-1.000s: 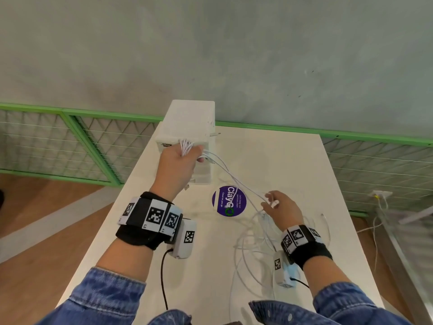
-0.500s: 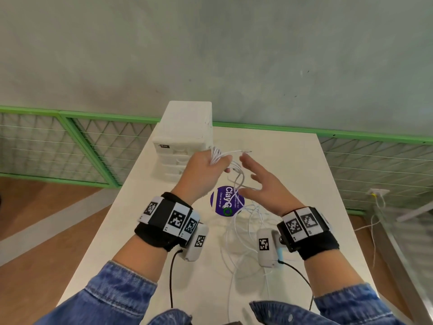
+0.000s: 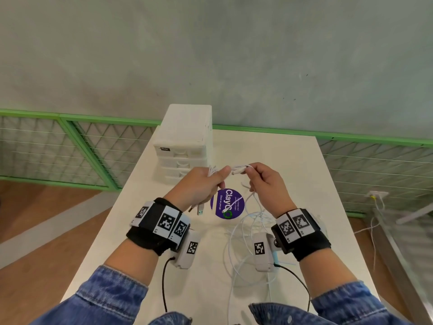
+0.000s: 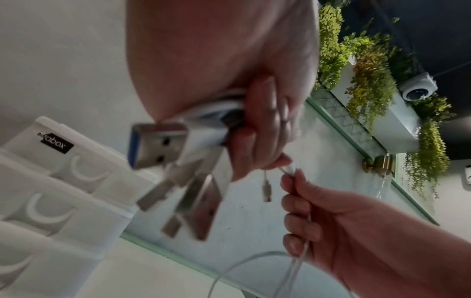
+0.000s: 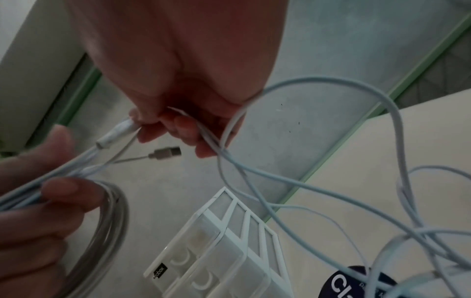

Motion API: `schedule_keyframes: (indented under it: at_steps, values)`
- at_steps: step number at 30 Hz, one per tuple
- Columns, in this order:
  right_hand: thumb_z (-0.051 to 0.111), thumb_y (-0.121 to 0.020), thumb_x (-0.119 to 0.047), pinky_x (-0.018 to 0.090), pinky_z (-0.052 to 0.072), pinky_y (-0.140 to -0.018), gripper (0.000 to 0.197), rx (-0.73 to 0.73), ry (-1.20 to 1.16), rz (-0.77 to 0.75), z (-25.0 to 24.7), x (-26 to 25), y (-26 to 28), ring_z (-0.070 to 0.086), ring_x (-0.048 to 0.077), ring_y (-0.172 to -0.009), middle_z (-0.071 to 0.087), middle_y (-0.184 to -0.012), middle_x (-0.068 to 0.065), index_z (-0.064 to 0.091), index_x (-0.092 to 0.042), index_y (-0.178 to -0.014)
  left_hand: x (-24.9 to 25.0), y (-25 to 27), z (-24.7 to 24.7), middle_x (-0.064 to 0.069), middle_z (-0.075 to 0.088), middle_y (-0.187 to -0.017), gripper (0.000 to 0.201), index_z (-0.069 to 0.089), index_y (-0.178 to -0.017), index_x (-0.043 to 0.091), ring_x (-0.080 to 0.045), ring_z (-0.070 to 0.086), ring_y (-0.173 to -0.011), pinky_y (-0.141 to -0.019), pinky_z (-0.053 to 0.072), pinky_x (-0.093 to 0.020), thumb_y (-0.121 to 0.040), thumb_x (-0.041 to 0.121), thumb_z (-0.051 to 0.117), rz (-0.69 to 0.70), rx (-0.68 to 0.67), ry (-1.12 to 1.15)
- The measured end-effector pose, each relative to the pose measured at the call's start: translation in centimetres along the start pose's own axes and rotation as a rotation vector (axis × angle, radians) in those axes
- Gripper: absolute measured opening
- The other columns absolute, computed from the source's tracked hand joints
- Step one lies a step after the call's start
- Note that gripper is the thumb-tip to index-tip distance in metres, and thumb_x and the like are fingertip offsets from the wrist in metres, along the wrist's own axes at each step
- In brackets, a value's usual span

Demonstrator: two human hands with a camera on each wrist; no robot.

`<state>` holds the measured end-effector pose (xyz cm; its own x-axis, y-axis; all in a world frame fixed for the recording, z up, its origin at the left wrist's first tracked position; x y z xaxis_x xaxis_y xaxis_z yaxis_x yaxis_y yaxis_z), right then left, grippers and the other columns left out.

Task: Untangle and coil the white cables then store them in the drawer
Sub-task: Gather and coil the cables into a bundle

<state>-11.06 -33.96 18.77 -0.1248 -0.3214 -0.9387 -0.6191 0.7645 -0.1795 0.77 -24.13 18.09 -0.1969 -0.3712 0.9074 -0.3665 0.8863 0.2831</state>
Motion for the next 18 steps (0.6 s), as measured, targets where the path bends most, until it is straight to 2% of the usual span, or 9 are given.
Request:
schedule_keyframes:
  at_steps: [2,4,6,8,10,12,13,16,18]
  values:
    - [0.046,-0.096,-0.020,0.010,0.042,-0.055,0.020,0.012,0.006,0.001,-0.2,0.0,-0.2,0.049,-0.003,-0.052,0.057,-0.054,-0.023,0.062,-0.023,-0.085,-0.1,0.3,0.9,0.001,0.037,-0.048,0.041,0.054,-0.070,0.010,-0.014,0.028,-0.040,-0.044,0.024,-0.024,-0.084,0.047,0.063,0.001,-0.046,-0.041]
    - [0.046,-0.096,-0.020,0.009,0.041,-0.055,0.019,0.012,0.010,0.017,-0.2,0.1,-0.4,0.049,-0.005,-0.053,0.057,-0.057,-0.019,0.064,-0.019,-0.091,-0.3,0.5,1.4,0.004,0.038,-0.046,0.035,0.049,-0.067,0.014,-0.012,0.030,-0.039,-0.043,0.025,-0.022,-0.083,0.039,0.068,0.001,-0.054,-0.069]
    - [0.045,-0.096,-0.021,0.012,0.043,-0.058,0.021,-0.007,0.005,0.011,0.3,0.0,-0.4,0.047,-0.002,-0.055,0.056,-0.056,-0.021,0.065,-0.021,-0.101,-0.4,0.5,1.7,0.005,0.035,-0.043,0.033,0.049,-0.065,0.014,-0.012,0.027,-0.038,-0.042,0.023,-0.022,-0.086,0.034,0.064,-0.016,-0.056,-0.012]
    - [0.045,-0.096,-0.022,0.021,0.043,-0.060,0.023,-0.022,-0.012,0.008,0.8,0.1,-0.5,0.043,0.006,-0.058,0.054,-0.053,-0.023,0.064,-0.028,-0.107,-0.3,0.7,2.3,0.005,0.030,-0.042,0.034,0.049,-0.064,0.013,-0.011,0.021,-0.037,-0.041,0.018,-0.023,-0.090,0.032,0.060,-0.029,-0.086,0.075]
    - [0.044,-0.096,-0.022,0.020,0.041,-0.058,0.024,-0.047,-0.069,0.029,1.4,0.6,-0.5,0.041,0.010,-0.057,0.053,-0.055,-0.016,0.063,-0.029,-0.110,0.0,0.9,2.9,0.004,0.026,-0.041,0.037,0.048,-0.062,0.013,-0.012,0.017,-0.037,-0.041,0.015,-0.022,-0.092,0.033,0.056,-0.039,-0.126,0.148]
    - [0.043,-0.097,-0.021,0.015,0.040,-0.055,0.025,-0.084,-0.118,0.052,2.4,0.9,-0.4,0.041,0.009,-0.055,0.051,-0.061,-0.004,0.062,-0.027,-0.112,0.3,1.0,3.4,0.004,0.024,-0.040,0.038,0.046,-0.061,0.013,-0.011,0.015,-0.035,-0.041,0.014,-0.022,-0.093,0.033,0.053,-0.039,-0.153,0.222]
    - [0.042,-0.097,-0.020,0.015,0.040,-0.055,0.025,-0.093,-0.139,0.059,2.9,1.0,-0.3,0.043,0.008,-0.053,0.051,-0.060,-0.002,0.063,-0.026,-0.109,0.5,0.9,3.5,0.005,0.023,-0.039,0.038,0.046,-0.061,0.013,-0.010,0.015,-0.034,-0.040,0.013,-0.022,-0.094,0.032,0.052,-0.031,-0.160,0.279]
    - [0.039,-0.098,-0.013,0.013,0.040,-0.049,0.028,-0.105,-0.218,0.118,4.2,1.1,0.4,0.047,0.002,-0.045,0.055,-0.050,-0.009,0.062,-0.017,-0.083,1.3,0.5,3.8,0.005,0.023,-0.035,0.037,0.046,-0.064,0.011,-0.008,0.015,-0.028,-0.036,0.014,-0.019,-0.095,0.030,0.047,0.022,-0.196,0.490]
    - [0.037,-0.098,-0.008,0.010,0.041,-0.046,0.026,-0.144,-0.277,0.180,5.2,1.3,0.9,0.051,-0.002,-0.041,0.058,-0.047,-0.008,0.057,-0.009,-0.082,1.4,0.3,3.8,0.006,0.023,-0.033,0.038,0.046,-0.063,0.011,-0.007,0.015,-0.025,-0.037,0.014,-0.022,-0.097,0.030,0.043,0.033,-0.213,0.569]
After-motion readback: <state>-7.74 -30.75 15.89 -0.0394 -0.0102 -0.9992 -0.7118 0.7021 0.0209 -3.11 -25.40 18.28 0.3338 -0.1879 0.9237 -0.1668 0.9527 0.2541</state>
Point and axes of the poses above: each hand's wrist, its own y-axis away from the middle knuckle, its own z-axis out of the palm, x = y × z, the point moved 10 cm from there along -y, towards the middle knuckle
